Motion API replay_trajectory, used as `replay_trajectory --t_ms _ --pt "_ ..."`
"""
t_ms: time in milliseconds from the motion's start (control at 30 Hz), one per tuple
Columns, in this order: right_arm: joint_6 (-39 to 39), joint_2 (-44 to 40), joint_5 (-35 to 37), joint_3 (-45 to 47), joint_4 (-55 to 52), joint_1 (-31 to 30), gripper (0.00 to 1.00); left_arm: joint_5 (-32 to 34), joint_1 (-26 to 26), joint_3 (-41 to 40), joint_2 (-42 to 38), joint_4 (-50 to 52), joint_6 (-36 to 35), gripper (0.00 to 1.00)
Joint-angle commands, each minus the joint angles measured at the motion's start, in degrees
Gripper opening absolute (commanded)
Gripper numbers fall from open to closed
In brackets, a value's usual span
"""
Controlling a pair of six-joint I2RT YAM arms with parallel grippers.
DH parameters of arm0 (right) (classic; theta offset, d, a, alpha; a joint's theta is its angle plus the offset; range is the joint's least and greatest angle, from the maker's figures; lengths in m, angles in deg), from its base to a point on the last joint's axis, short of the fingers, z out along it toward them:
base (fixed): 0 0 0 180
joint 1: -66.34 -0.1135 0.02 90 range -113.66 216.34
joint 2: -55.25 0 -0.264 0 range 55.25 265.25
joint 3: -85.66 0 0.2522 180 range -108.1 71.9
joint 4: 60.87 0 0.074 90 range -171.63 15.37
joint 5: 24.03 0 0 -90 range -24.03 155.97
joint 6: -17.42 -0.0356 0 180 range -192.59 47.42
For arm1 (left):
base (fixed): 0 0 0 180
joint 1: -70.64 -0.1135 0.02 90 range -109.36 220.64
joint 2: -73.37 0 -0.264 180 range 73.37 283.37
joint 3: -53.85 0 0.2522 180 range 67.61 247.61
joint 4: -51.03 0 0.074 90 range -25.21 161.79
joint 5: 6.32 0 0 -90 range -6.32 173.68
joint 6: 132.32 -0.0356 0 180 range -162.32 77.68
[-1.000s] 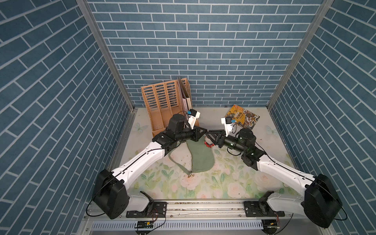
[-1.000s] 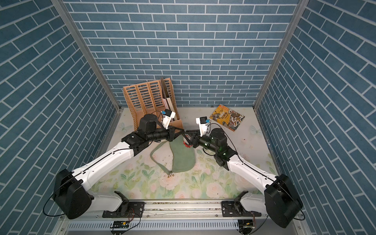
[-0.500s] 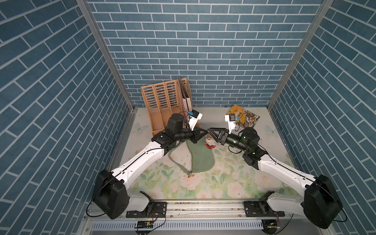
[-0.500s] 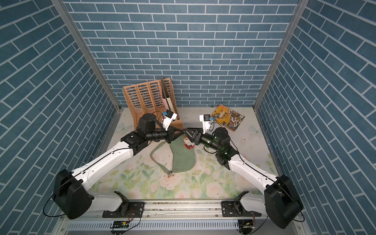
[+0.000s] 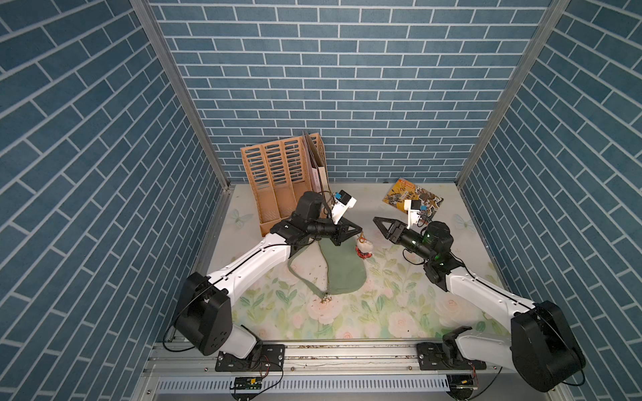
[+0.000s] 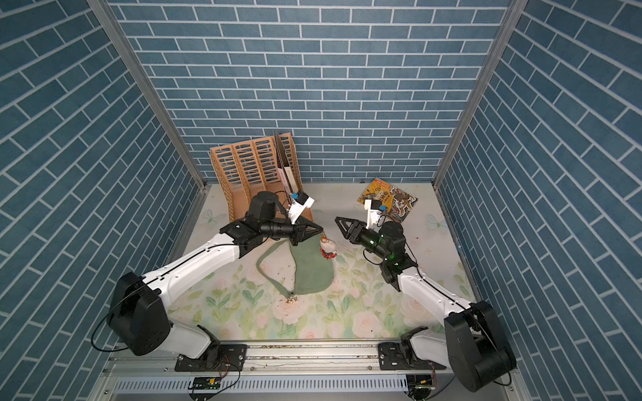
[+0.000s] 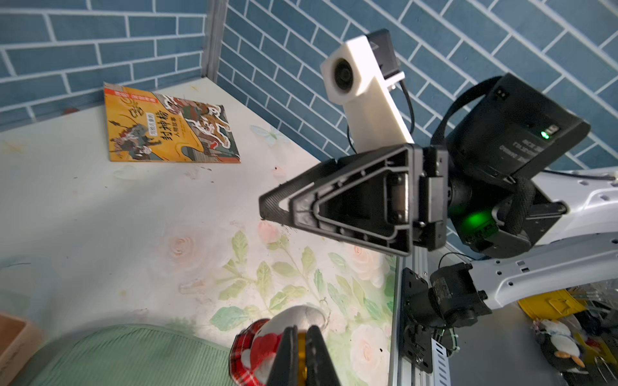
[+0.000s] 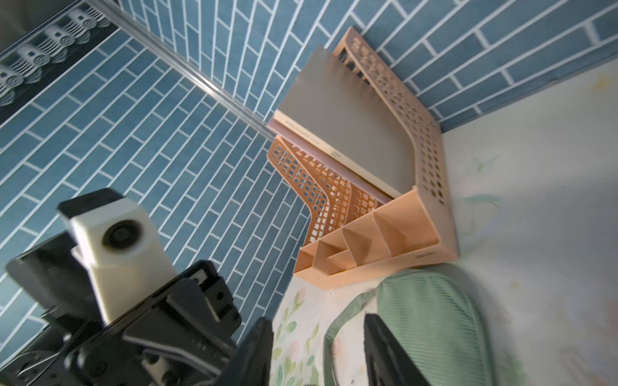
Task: Remove the decoration from the bag
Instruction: Place the decoration item at the center of the board.
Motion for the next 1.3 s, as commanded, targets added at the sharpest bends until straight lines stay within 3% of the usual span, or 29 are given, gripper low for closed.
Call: replay_trajectory --t_ms 0,333,467,800,1067,1267 --pt "-1.1 -2.3 2.3 1.4 -1.2 3.4 0.48 1.0 3.8 2.5 2.4 0.6 -2.2 0.0" --pt "1.0 -5.4 5.0 3.0 -8.0 11.4 0.48 3.2 15.5 8.3 16.9 -5.7 1.3 0.0" --pt "2.6 -6.2 6.1 2.9 -10.9 13.0 0.48 4.1 14.8 9.7 22.4 -8.5 1.7 0.01" --pt "3.4 -5.4 6.6 3.1 -12.9 13.7 0.48 8.7 9.0 22.7 39.7 -5.2 0.6 0.02" --pt "3.2 -3.7 6.4 3.9 -12.3 13.7 0.48 9.8 7.2 27.6 44.6 -4.3 -0.6 0.04" --pt "3.1 -2.9 5.9 4.6 -11.8 13.5 0.48 10.3 6.8 30.9 46.3 -3.1 -1.2 0.17"
